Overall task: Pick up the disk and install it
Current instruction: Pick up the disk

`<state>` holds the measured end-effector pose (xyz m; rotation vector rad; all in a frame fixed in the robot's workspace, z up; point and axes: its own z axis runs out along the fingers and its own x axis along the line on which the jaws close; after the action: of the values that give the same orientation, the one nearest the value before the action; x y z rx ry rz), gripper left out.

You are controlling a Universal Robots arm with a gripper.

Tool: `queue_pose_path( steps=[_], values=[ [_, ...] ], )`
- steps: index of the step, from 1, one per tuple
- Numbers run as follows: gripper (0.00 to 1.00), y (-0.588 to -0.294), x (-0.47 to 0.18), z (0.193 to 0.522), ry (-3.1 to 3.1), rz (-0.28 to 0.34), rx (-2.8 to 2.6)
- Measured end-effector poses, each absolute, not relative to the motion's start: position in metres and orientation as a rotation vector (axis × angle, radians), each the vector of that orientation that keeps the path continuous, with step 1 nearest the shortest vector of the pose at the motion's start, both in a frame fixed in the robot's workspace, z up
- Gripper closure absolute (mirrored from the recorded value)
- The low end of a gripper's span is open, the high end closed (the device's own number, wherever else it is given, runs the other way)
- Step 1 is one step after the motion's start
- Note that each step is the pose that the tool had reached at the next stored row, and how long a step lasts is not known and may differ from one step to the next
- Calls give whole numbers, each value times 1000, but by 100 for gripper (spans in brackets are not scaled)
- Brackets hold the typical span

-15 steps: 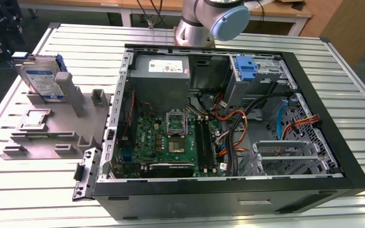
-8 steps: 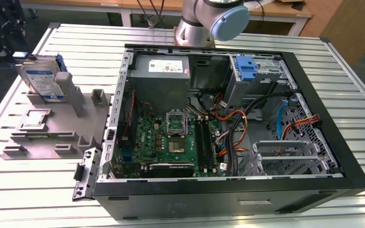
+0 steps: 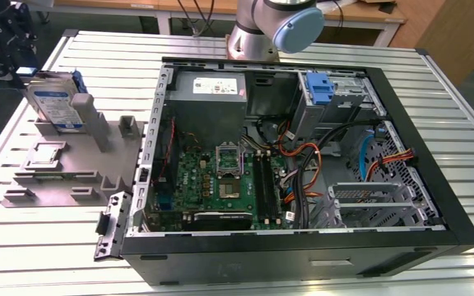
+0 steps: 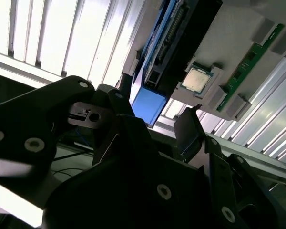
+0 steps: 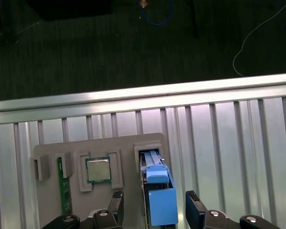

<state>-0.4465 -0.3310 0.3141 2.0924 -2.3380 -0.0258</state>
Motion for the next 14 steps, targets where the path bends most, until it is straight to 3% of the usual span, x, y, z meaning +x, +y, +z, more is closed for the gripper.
queue_pose_path(
  steps=[14],
  values=[
    [38,-328,-451,295,-2336,-17,2106]
  ],
)
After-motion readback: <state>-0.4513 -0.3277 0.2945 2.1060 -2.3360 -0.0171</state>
